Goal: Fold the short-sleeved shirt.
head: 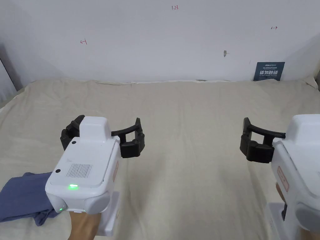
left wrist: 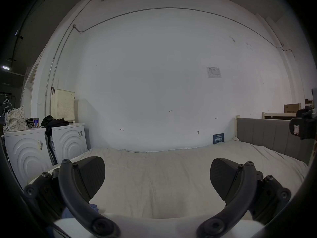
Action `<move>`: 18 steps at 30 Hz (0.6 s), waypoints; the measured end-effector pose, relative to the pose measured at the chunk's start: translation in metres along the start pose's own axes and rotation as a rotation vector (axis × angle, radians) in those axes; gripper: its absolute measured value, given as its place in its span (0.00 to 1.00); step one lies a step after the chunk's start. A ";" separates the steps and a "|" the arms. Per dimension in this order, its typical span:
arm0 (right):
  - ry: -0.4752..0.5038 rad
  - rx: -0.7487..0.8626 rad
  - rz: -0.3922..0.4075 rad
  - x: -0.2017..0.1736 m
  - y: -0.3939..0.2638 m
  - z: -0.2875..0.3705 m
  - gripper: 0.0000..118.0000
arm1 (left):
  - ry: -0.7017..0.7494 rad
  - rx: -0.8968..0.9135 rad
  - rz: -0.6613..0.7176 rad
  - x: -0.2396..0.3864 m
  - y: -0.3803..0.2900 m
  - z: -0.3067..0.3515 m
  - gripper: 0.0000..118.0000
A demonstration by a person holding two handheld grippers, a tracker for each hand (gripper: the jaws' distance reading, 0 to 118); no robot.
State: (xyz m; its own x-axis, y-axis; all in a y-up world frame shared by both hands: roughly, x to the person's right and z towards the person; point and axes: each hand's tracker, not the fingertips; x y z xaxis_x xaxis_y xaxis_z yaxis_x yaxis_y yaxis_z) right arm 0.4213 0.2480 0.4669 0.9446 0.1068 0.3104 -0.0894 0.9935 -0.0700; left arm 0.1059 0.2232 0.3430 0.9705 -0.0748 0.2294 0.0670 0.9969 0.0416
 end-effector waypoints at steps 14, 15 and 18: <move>-0.085 -0.229 -0.089 -0.004 0.005 -0.014 1.00 | 0.002 -0.008 0.007 -0.004 -0.001 0.001 1.00; -0.102 -0.282 -0.116 -0.005 0.006 -0.016 1.00 | 0.002 -0.010 0.008 -0.004 -0.002 0.001 1.00; -0.132 -0.458 -0.195 -0.004 0.012 -0.023 1.00 | 0.003 -0.015 0.020 -0.005 -0.003 0.001 1.00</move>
State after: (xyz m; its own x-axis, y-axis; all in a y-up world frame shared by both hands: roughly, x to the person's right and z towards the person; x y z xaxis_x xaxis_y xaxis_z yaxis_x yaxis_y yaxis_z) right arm 0.4232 0.2588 0.4428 0.8795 -0.0457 0.4738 0.2601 0.8797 -0.3980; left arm 0.1003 0.2202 0.3428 0.9722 -0.0546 0.2275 0.0509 0.9985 0.0221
